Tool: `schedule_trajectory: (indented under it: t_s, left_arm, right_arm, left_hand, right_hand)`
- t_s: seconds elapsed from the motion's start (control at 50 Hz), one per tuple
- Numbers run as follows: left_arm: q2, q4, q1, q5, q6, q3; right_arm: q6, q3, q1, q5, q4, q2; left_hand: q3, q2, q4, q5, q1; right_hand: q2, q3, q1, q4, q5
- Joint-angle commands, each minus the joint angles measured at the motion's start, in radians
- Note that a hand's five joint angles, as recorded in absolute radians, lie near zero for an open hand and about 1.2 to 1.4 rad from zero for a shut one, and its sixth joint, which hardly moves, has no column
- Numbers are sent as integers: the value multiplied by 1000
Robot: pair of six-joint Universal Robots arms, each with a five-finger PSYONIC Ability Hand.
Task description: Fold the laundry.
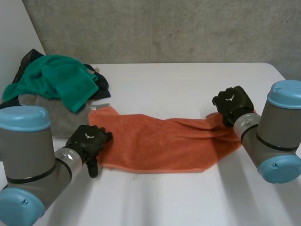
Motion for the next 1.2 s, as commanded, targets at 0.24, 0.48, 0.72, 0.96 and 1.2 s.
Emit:
schedule_trajectory:
  t_s: [0.24, 0.48, 0.72, 0.96, 1.2]
  left_arm:
    - [-107, 163, 21, 59, 6, 22]
    - [70, 189, 72, -43, -127, 51]
    - [515, 76, 132, 100, -290, 45]
    - [274, 21, 130, 102, -215, 75]
    - [43, -50, 120, 108, -144, 73]
  right_arm:
    - [-16, 6, 9, 2, 2, 5]
    - [-22, -10, 0, 14, 56, -70]
    - [-41, -235, -161, -119, 464, -302]
    - [-7, -469, -126, -125, 470, 64]
    - [67, -502, -103, 33, 275, 230]
  left_hand:
    - [659, 653, 656, 653, 650]
    - [1127, 1121, 1124, 1121, 1118]
    - [1127, 1121, 1124, 1121, 1118]
    - [1127, 1121, 1124, 1121, 1118]
    - [135, 129, 132, 129, 126]
  right_hand:
    - [217, 209, 298, 199, 256]
    - [217, 209, 298, 199, 256]
    - [217, 209, 298, 199, 256]
    - [217, 209, 298, 199, 256]
    - [217, 209, 298, 199, 256]
